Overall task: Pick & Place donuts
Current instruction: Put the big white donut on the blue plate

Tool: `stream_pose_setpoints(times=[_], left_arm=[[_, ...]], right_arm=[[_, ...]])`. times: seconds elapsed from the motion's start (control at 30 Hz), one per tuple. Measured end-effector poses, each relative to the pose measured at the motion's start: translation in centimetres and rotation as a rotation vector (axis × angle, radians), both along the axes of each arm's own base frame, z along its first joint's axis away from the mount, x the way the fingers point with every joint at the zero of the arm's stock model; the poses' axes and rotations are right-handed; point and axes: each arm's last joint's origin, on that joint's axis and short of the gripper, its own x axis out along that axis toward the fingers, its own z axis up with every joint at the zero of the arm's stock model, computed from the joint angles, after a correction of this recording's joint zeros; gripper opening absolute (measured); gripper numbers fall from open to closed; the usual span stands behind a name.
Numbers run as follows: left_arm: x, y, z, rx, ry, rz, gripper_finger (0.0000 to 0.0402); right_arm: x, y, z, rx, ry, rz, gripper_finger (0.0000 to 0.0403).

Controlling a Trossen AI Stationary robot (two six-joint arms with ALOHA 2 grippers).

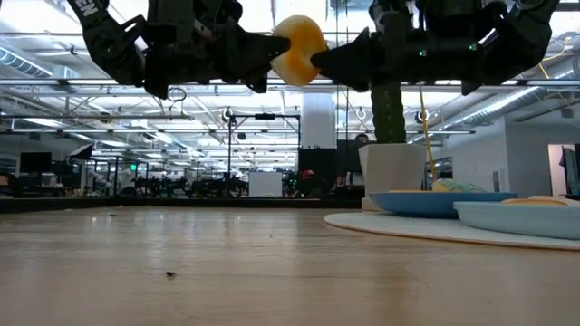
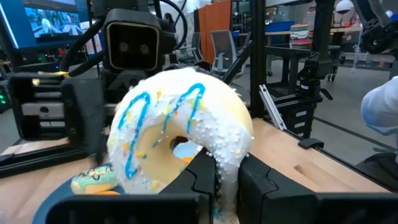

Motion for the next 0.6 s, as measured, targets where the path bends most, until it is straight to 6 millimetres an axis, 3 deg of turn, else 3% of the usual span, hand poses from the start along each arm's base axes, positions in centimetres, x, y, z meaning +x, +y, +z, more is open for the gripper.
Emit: stream_pose_setpoints(times=[0.17,0.23,0.4,0.6], left_arm=[[0.0,0.0,0.1,-0.001,-0.005,0.007,0.004],[0.0,0.0,0.1,-0.004,-0.004,0.009,0.004],[0.0,0.0,0.3,-0.058,-0.003,0.01,0.0041],[-1.3,0.2,3.0,-0.14,-0.027,0.03,0.0042]], right_arm=[[0.0,0.3,0.3,-0.026,-0.032,0.114,0.0042],[0.0,0.4,0.3,-0.048,-0.027,0.115,0.0013],[0.0,0.4,0.0,-0.06,0.005,0.112,0.0006],[-0.8,0.1,0.4,-0.084,0.109,-0.008,0.0003]])
